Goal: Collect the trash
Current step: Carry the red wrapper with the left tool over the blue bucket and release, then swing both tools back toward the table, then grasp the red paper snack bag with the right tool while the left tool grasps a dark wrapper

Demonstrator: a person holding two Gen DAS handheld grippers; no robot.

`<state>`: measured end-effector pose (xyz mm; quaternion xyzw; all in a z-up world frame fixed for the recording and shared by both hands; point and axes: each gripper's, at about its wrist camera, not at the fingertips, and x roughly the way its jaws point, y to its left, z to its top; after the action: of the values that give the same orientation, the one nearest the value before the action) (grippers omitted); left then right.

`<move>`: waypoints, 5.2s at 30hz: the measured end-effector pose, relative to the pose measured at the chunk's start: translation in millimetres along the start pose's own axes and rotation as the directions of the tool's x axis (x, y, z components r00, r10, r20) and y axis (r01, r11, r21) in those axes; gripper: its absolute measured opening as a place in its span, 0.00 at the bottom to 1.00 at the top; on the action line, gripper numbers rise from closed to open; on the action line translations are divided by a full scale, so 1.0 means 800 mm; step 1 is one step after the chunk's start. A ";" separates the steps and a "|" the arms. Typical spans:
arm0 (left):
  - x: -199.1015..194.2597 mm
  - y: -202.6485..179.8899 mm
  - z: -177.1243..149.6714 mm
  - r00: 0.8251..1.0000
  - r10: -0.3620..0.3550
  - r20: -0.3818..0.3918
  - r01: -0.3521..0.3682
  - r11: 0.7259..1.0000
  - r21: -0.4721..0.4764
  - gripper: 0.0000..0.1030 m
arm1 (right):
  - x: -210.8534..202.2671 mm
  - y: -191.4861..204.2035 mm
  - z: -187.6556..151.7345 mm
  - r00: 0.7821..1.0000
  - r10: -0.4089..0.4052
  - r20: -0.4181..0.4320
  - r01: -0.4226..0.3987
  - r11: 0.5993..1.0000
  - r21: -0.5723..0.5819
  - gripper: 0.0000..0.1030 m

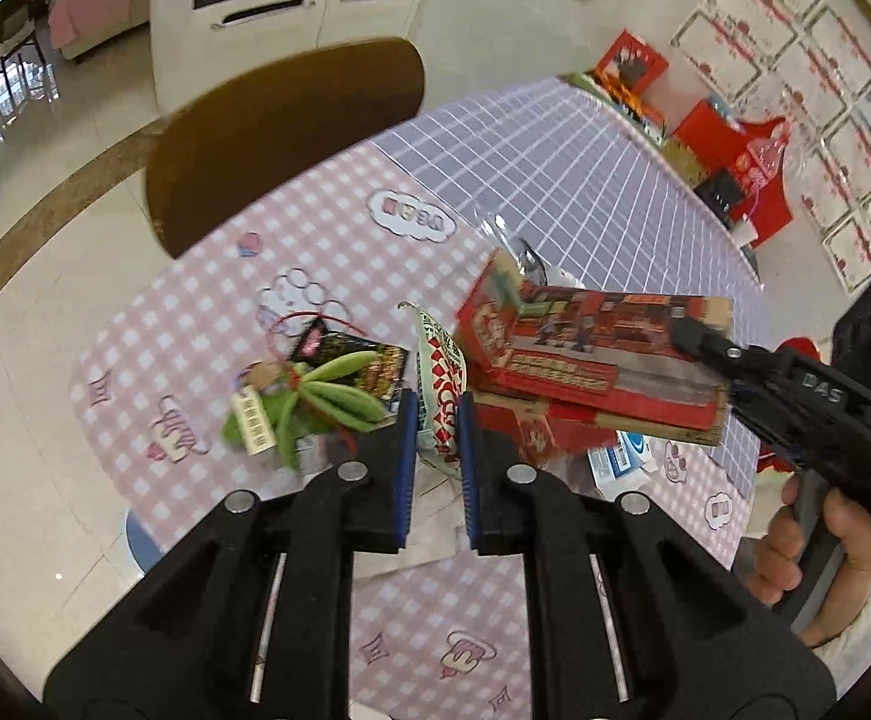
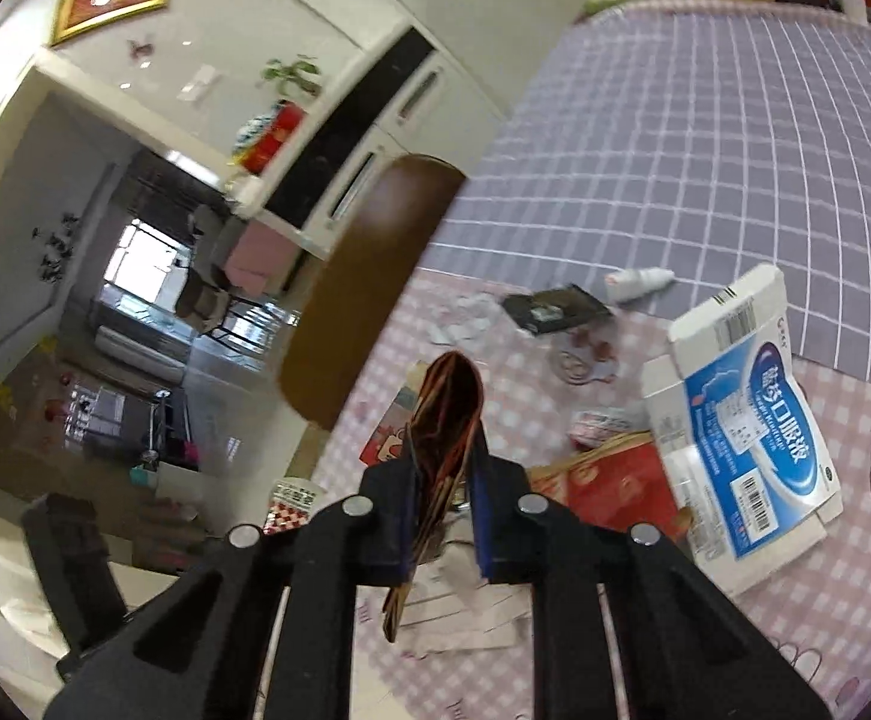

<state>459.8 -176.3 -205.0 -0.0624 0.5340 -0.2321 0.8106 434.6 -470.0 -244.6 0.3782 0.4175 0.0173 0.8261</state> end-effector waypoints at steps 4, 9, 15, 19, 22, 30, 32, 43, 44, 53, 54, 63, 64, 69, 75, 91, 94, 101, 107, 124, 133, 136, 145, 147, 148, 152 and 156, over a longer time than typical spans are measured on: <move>-0.041 0.033 -0.017 0.999 -0.009 0.034 0.010 1.000 -0.029 0.13 | -0.014 0.060 -0.025 0.999 0.044 -0.013 -0.045 0.995 -0.093 0.15; -0.095 0.113 -0.056 0.997 0.037 0.067 -0.031 0.996 -0.080 0.12 | 0.016 0.146 -0.087 0.989 0.094 -0.115 -0.115 0.976 -0.186 0.15; -0.151 0.243 -0.123 0.991 0.121 0.053 -0.107 0.970 -0.218 0.12 | 0.101 0.252 -0.192 0.951 0.103 -0.292 -0.184 0.947 -0.265 0.14; -0.164 0.322 -0.170 0.986 0.168 0.016 -0.155 0.940 -0.303 0.12 | 0.164 0.293 -0.263 0.927 0.034 -0.372 -0.162 0.935 -0.317 0.14; -0.166 0.371 -0.201 0.984 0.178 -0.010 -0.170 0.919 -0.357 0.12 | 0.221 0.303 -0.319 0.900 -0.048 -0.433 -0.115 0.933 -0.342 0.14; -0.121 0.458 -0.260 0.984 0.150 -0.095 -0.177 0.882 -0.437 0.12 | 0.334 0.299 -0.436 0.820 -0.261 -0.509 0.015 0.899 -0.437 0.14; -0.099 0.476 -0.269 0.981 0.146 -0.125 -0.187 0.874 -0.448 0.12 | 0.349 0.298 -0.460 0.807 -0.300 -0.509 0.031 0.882 -0.470 0.14; -0.027 0.531 -0.304 0.972 0.089 -0.217 -0.189 0.844 -0.501 0.12 | 0.408 0.297 -0.506 0.766 -0.362 -0.532 0.085 0.876 -0.474 0.37; -0.025 0.533 -0.304 0.971 0.089 -0.222 -0.192 0.843 -0.502 0.12 | 0.412 0.293 -0.507 0.759 -0.371 -0.536 0.093 0.876 -0.474 0.39; 0.006 0.530 -0.301 0.960 0.075 -0.271 -0.203 0.849 -0.488 0.12 | 0.394 0.282 -0.494 0.750 -0.424 -0.507 0.133 0.848 -0.513 0.46; 0.010 0.528 -0.299 0.959 0.072 -0.273 -0.202 0.851 -0.485 0.12 | 0.396 0.282 -0.492 0.752 -0.425 -0.504 0.134 0.847 -0.515 0.46; 0.022 0.509 -0.278 0.954 0.070 -0.291 -0.200 0.874 -0.444 0.12 | 0.375 0.294 -0.467 0.796 -0.406 -0.449 0.116 0.830 -0.545 0.49; 0.022 0.508 -0.275 0.954 0.073 -0.292 -0.202 0.875 -0.440 0.12 | 0.372 0.296 -0.465 0.802 -0.402 -0.442 0.114 0.829 -0.547 0.49; 0.020 0.500 -0.265 0.954 0.086 -0.286 -0.209 0.877 -0.432 0.12 | 0.358 0.301 -0.451 0.827 -0.383 -0.412 0.104 0.824 -0.556 0.49; 0.018 0.492 -0.256 0.946 0.122 -0.301 -0.253 0.858 -0.446 0.32 | 0.339 0.302 -0.431 0.844 -0.363 -0.395 0.098 0.829 -0.551 0.49; -0.025 0.385 -0.206 0.963 0.195 -0.187 -0.255 0.885 -0.389 0.56 | 0.259 0.259 -0.350 0.897 -0.259 -0.358 0.062 0.876 -0.478 0.49; -0.039 0.342 -0.186 0.971 0.194 -0.136 -0.231 0.903 -0.361 0.56 | 0.230 0.250 -0.321 0.917 -0.227 -0.329 0.051 0.883 -0.466 0.49; -0.024 0.237 -0.144 0.992 0.092 -0.085 -0.113 0.946 -0.303 0.56 | 0.147 0.196 -0.242 0.956 -0.204 -0.211 0.092 0.890 -0.446 0.49; 0.044 0.140 -0.118 0.992 0.001 -0.126 -0.032 0.968 -0.248 0.56 | 0.094 0.111 -0.187 0.956 -0.269 -0.113 0.211 0.905 -0.370 0.51; 0.159 0.085 -0.101 0.974 0.024 -0.227 -0.086 0.960 -0.268 0.29 | 0.086 -0.073 -0.104 0.975 -0.183 -0.123 0.195 0.976 0.093 0.53; 0.133 0.067 -0.093 0.984 0.046 -0.171 -0.076 0.982 -0.175 0.11 | 0.106 -0.109 -0.087 0.982 -0.146 -0.122 0.176 0.940 0.292 0.45; 0.116 0.064 -0.091 0.990 0.034 -0.140 -0.058 0.984 -0.171 0.09 | 0.098 -0.104 -0.086 0.983 -0.137 -0.118 0.164 0.950 0.265 0.30; 0.062 0.064 -0.089 0.997 -0.050 -0.051 0.039 0.981 -0.192 0.03 | 0.062 -0.070 -0.077 0.993 -0.092 -0.075 0.106 0.972 0.211 0.11; 0.049 0.065 -0.090 0.998 -0.054 -0.036 0.047 0.982 -0.182 0.03 | 0.053 -0.054 -0.080 0.994 -0.080 -0.069 0.092 0.978 0.186 0.08; 0.042 0.068 -0.091 0.998 -0.060 -0.030 0.053 0.982 -0.181 0.03 | 0.050 -0.048 -0.081 0.995 -0.081 -0.066 0.091 0.981 0.171 0.08; 0.011 0.083 -0.098 0.997 -0.079 -0.002 0.077 0.980 -0.183 0.03 | 0.040 -0.009 -0.098 0.996 -0.062 -0.068 0.069 0.993 0.099 0.08; -0.024 0.107 -0.106 0.995 -0.093 0.026 0.096 0.976 -0.196 0.03 | 0.039 0.029 -0.119 0.996 -0.041 -0.080 0.045 0.997 0.056 0.08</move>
<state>404.8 -79.5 -254.9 -0.1696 0.5440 -0.2157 0.7929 394.3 -384.7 -285.6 0.3918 0.4582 0.0026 0.7978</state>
